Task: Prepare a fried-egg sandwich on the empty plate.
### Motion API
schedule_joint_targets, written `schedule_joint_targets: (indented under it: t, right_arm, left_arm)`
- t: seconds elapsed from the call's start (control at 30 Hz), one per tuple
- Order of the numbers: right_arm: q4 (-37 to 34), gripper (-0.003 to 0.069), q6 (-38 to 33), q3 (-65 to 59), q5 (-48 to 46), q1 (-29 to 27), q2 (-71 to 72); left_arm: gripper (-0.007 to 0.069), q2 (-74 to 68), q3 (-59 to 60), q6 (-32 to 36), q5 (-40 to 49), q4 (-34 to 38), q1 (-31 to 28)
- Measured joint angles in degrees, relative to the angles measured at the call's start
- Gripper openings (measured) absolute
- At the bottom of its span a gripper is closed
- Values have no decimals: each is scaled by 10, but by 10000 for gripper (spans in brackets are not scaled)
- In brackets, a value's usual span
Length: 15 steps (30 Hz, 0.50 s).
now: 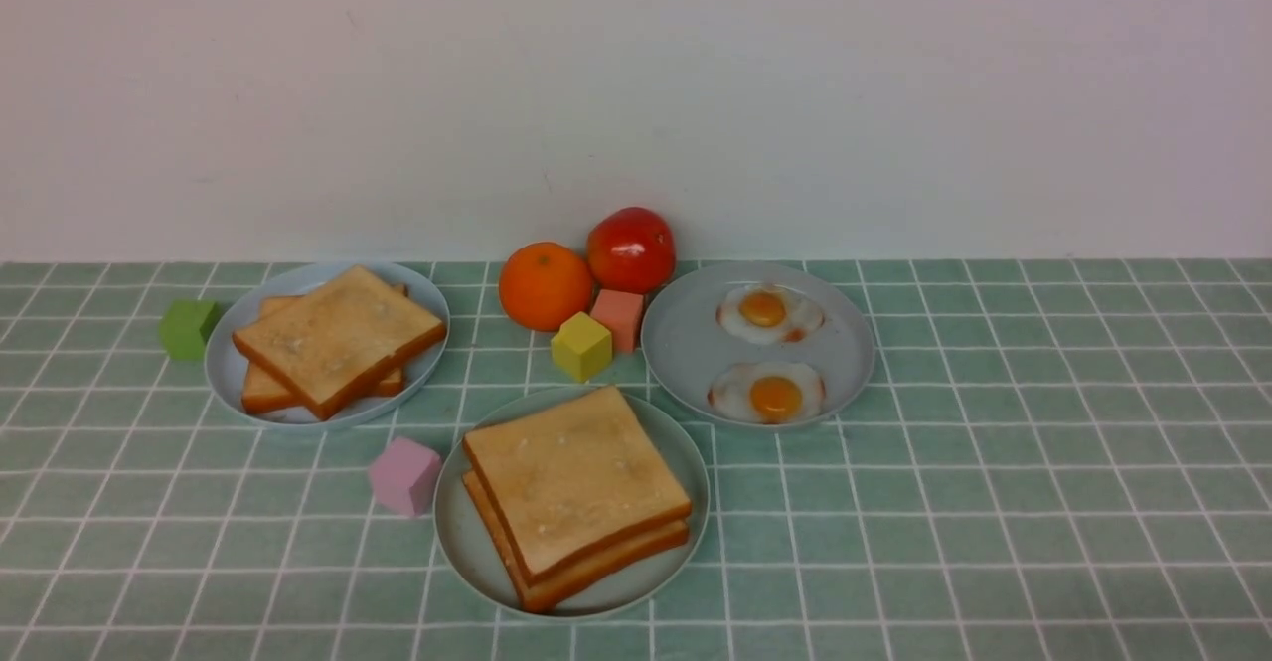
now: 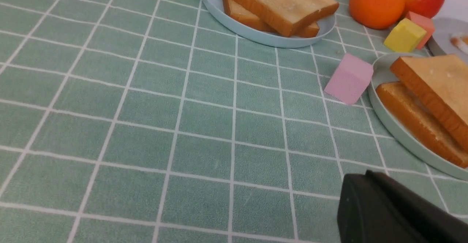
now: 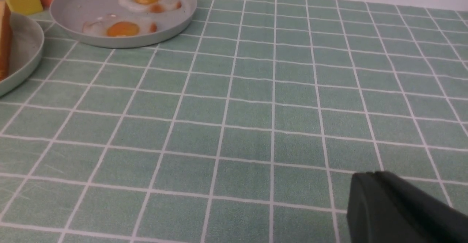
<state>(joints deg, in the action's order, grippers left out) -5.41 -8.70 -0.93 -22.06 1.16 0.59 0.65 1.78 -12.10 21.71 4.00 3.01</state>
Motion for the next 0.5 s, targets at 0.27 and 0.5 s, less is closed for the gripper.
schedule_joint_targets:
  t: [0.27, 0.5]
  right_arm:
    - [0, 20, 0, 0, 0, 0, 0]
    - [0, 28, 0, 0, 0, 0, 0]
  left_arm:
    - [-13, 0, 0, -1, -1, 0, -1]
    - [-13, 0, 0, -2, -1, 0, -1]
